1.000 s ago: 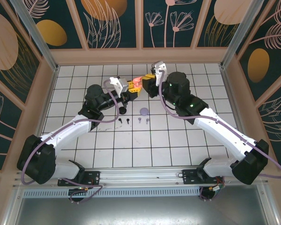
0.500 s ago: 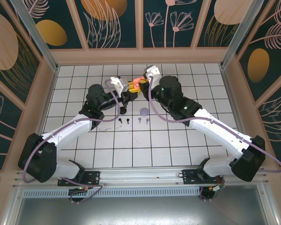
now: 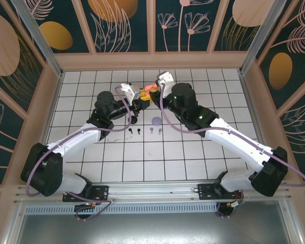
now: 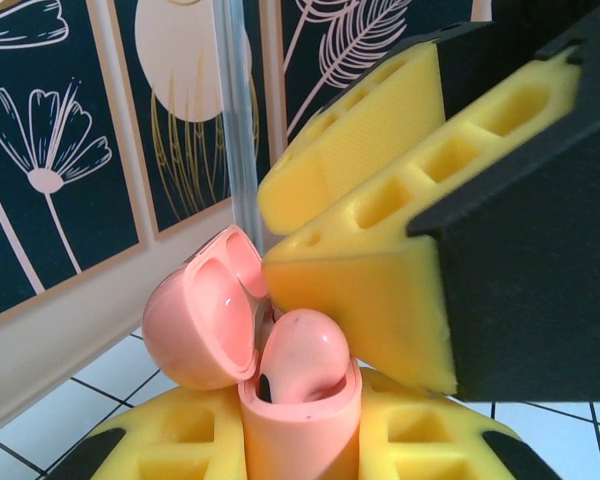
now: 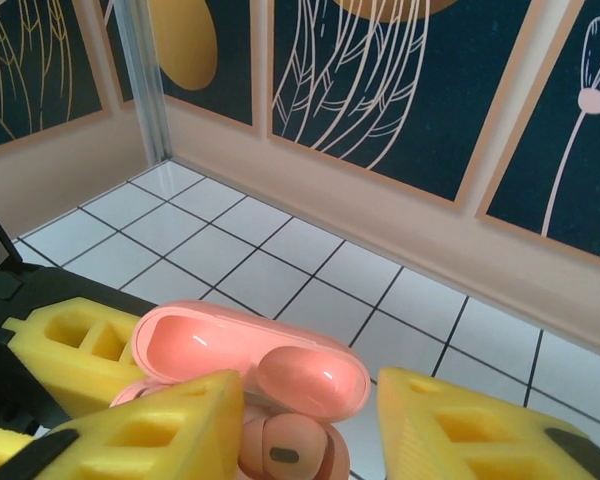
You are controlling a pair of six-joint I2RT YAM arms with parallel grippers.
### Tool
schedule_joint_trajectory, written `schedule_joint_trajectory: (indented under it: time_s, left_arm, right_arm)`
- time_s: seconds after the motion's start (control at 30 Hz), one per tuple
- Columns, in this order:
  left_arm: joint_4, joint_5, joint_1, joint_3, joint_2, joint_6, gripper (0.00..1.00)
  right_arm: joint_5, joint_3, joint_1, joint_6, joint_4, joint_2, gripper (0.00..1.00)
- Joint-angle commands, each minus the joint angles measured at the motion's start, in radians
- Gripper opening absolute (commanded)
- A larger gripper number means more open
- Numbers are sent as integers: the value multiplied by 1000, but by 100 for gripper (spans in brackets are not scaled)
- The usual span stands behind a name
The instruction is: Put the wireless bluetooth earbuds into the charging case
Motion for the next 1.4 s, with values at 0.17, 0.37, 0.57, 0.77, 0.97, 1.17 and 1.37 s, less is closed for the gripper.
schedule_joint_trajectory:
  time_s: [0.17,0.37,0.57,0.77,0.97,1.17,1.37]
  left_arm:
    - [103,0,-12,36,5,-16,0]
    - [118,-3,-12,25,13,-18,0]
    - [139,0,-11,10,21,-24,0]
    - [155,20,-12,-13,28,-18,0]
    - [118,46,-12,-21,45,14,0]
    - [93,77,-12,-8,73,39,0]
    - [61,74,-12,30,96,56,0]
  right_arm:
    - [-125,-35,12,63,-74,-91,60]
    - [-196,-15,-22,134,-70,-150,69]
    - [-236,45,-99,218,-75,-143,71]
    - [-272,215,-194,304,-183,-23,63]
    - [-346,556,-255,331,-446,229,23]
    - [-476,946,-283,327,-765,529,2]
    - [-506,995,-270,306,-881,598,0]
